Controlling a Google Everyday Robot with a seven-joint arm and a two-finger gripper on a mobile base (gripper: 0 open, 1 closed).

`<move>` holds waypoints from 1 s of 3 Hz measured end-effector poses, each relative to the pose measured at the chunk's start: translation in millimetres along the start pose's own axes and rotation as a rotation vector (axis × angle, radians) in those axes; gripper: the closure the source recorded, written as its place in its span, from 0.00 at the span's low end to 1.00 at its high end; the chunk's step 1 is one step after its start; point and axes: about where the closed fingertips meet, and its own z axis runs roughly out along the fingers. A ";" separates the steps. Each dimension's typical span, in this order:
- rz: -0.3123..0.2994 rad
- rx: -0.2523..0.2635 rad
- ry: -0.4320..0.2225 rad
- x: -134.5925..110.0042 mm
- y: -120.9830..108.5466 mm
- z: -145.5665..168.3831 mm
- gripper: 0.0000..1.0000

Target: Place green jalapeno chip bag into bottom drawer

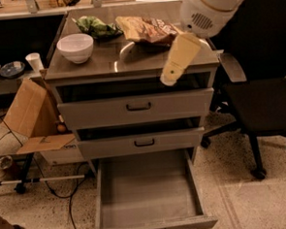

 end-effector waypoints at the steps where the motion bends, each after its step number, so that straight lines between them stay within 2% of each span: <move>1: 0.107 0.091 -0.045 -52.1 -12.3 12.6 0.00; 2: 0.143 0.087 -0.046 -48.9 -11.0 9.6 0.00; 3: 0.138 0.087 -0.046 -49.0 -10.8 9.3 0.00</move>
Offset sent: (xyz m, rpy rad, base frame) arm 0.0265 0.0363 0.0104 0.0405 -0.0614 -0.0744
